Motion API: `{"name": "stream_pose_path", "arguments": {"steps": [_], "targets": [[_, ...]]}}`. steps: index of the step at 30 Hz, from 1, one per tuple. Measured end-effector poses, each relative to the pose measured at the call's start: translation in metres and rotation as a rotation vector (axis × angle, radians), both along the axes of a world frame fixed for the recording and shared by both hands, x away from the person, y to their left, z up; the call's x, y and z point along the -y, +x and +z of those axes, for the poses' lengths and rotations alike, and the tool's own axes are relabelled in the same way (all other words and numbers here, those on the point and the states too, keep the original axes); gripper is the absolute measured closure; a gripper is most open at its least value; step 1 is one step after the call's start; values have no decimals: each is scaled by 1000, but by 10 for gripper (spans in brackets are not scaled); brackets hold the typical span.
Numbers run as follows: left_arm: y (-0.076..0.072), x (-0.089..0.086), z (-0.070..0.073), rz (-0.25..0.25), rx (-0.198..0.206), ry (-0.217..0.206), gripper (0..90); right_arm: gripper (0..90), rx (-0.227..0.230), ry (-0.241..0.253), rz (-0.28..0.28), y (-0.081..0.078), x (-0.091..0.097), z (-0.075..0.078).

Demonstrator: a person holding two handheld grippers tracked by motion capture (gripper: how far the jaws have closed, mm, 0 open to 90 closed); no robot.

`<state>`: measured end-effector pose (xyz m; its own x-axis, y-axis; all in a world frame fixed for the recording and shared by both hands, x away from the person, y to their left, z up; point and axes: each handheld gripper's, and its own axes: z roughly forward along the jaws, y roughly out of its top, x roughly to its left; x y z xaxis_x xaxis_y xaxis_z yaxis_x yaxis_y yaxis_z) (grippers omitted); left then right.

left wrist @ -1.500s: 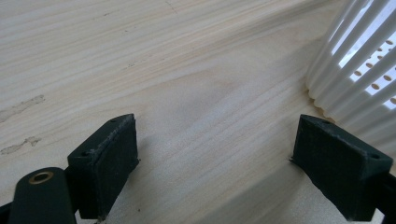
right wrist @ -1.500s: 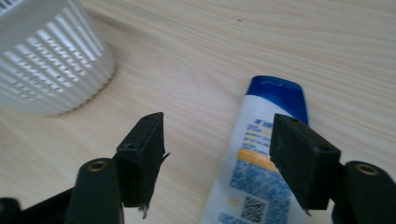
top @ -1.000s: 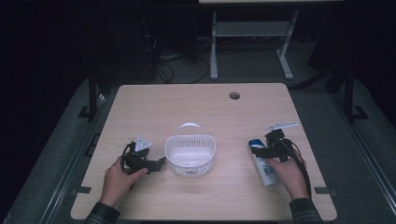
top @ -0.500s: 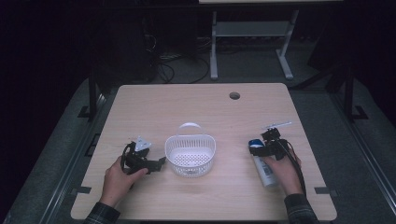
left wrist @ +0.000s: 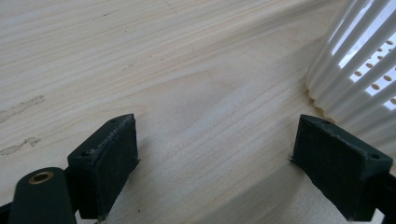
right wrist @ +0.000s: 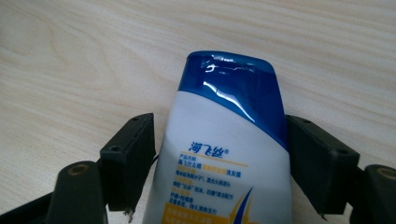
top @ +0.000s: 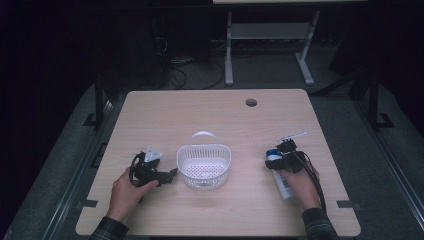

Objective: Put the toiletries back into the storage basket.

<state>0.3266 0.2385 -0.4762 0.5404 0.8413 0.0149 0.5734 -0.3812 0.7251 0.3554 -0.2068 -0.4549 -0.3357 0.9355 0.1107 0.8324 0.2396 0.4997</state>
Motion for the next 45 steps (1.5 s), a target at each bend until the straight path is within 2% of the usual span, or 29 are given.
{"name": "stream_pose_path", "arguments": {"steps": [6, 7, 12, 16, 26, 30, 35, 42, 45], "targets": [[0, 0, 0, 0, 0, 0, 131, 286, 1, -23, 0, -1, -2, -1], [0, 0, 0, 0, 0, 1, 131, 315, 10, -39, 1, -2, -3, -1], [0, 0, 0, 0, 0, 0, 131, 329, 23, -59, 7, -3, -5, -1], [0, 0, 0, 0, 0, 0, 130, 335, 21, -61, 16, -3, -5, -1], [0, 0, 0, 0, 0, 0, 131, 341, 5, -12, 10, -2, 0, 0], [0, 0, 0, 0, 0, 0, 130, 341, 13, 2, 6, -3, 2, 3], [0, 0, 0, 0, 0, 0, 131, 343, 47, 26, 17, -7, 4, 14], [0, 0, 0, 1, 2, -2, 130, 345, 89, 84, 26, -12, 9, 24], [0, 0, 0, 2, 2, -4, 131, 345, 122, 96, 43, -14, 11, 29]]}}
